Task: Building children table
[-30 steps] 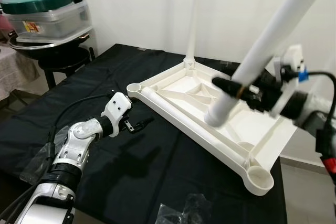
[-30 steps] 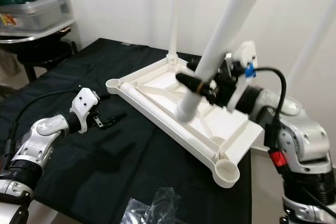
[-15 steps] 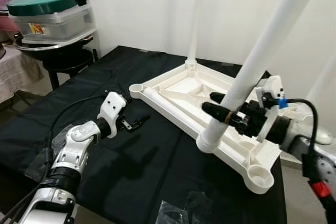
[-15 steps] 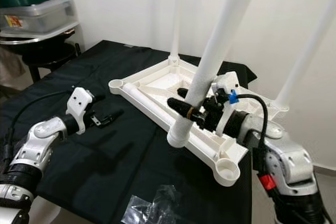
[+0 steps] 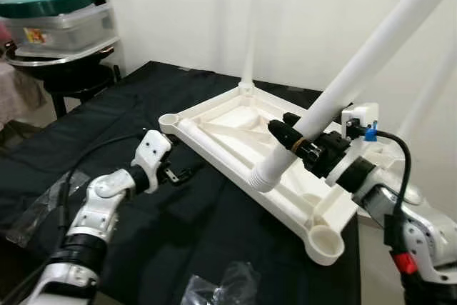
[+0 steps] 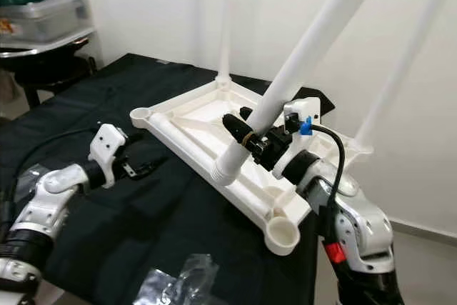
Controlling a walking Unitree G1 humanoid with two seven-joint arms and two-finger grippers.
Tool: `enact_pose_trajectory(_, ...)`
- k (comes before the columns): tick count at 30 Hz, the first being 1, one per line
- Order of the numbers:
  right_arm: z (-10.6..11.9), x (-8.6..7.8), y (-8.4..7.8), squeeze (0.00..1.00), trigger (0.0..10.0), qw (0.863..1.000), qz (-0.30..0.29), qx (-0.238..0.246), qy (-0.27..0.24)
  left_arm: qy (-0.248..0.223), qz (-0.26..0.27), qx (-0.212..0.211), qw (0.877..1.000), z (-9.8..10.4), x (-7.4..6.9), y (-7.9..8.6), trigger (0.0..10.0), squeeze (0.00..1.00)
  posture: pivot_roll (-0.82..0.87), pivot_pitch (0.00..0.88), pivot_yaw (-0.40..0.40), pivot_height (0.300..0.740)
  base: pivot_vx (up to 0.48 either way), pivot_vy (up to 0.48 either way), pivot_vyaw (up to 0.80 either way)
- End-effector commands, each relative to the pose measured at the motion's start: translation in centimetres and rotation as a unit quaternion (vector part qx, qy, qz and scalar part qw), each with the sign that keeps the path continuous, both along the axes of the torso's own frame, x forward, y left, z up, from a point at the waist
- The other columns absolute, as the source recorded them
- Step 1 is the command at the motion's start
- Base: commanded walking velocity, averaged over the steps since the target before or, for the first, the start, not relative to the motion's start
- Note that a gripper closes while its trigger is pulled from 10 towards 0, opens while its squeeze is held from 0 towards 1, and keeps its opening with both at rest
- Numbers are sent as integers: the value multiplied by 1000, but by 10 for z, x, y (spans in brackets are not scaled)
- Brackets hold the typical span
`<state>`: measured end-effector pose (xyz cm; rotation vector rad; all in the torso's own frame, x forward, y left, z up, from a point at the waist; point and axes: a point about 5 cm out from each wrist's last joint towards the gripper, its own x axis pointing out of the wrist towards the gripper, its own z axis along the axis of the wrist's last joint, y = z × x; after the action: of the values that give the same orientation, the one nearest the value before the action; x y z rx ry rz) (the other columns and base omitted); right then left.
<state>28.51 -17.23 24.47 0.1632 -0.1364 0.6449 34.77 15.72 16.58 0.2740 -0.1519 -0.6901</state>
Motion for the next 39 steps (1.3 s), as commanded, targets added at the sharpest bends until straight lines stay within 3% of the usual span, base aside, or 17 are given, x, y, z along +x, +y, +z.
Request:
enact_pose_trajectory(1, 5, -2, 5, 0, 0, 1000, 9, 6, -17, 8, 4, 0, 1000, -2, -2, 5, 10000, 0, 16, 0, -14, 740, 0, -480, 0)
enact_pose_trajectory(18, 13, 1, 11, 0, 0, 999, 0, 39, -16, -8, -9, -8, 1000, 9, -5, -1, 10000, 0, 23, 0, -22, 740, 0, -480, 0)
enact_pose_trajectory(24, 13, 3, 16, 0, 0, 999, -12, 40, -23, -39, 10, -12, 999, 24, -3, -4, 10000, 0, 25, 0, -26, 740, 0, -480, 800)
enact_pose_trajectory(37, 7, -1, 21, 0, 0, 998, -23, 53, -16, -55, 54, -15, 997, 25, -1, -2, 10000, 0, 19, 0, -27, 740, 0, -467, 800)
enact_pose_trajectory(39, 4, -2, 21, 0, 0, 998, -26, 54, -13, -56, 74, -31, 995, 28, 2, 0, 10000, 0, 15, 0, -26, 740, 0, 0, 800)
